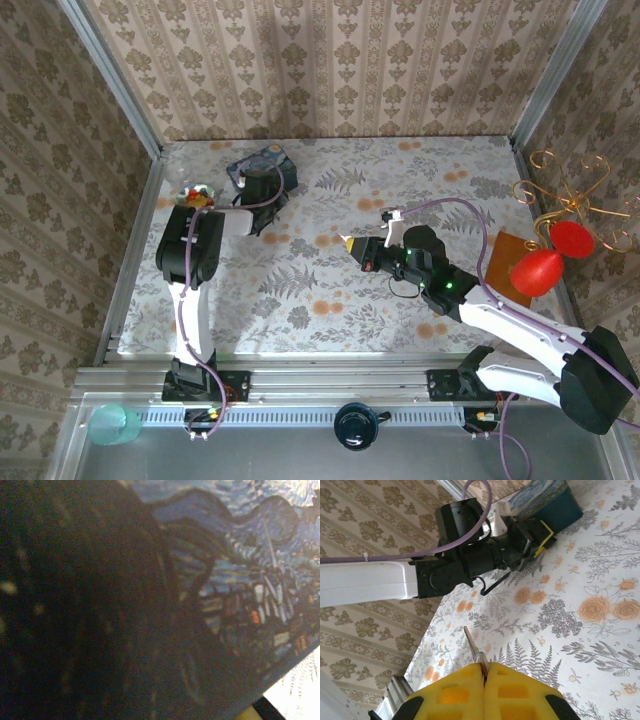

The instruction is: Unlock a padlock with a key

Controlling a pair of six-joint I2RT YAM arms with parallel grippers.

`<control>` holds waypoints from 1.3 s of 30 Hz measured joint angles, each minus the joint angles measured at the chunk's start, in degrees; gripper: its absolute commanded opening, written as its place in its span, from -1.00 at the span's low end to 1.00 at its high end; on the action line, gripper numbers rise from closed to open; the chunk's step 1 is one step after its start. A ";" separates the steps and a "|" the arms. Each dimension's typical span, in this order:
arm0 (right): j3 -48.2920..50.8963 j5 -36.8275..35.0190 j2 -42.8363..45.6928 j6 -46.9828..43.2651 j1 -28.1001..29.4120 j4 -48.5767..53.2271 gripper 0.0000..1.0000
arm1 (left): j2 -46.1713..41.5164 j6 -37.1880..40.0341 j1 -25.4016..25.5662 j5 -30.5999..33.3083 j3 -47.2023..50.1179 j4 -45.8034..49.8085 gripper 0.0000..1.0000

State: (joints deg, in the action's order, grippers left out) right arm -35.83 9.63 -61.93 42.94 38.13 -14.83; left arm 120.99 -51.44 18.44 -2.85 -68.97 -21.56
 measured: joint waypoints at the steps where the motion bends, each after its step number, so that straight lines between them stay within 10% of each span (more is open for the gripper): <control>1: 0.00 -0.09 -0.17 0.42 0.00 0.09 -1.00 | -0.46 -0.02 -0.02 -0.15 0.87 -0.61 -0.76; 39: -4.50 11.08 -33.22 26.23 -2.10 -17.03 -1.00 | -23.47 -15.54 5.60 -24.39 30.23 -11.06 -0.90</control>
State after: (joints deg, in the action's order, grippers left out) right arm -40.34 20.71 -95.15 69.17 36.03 -31.86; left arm 97.51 -66.98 24.03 -27.24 -38.74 -32.62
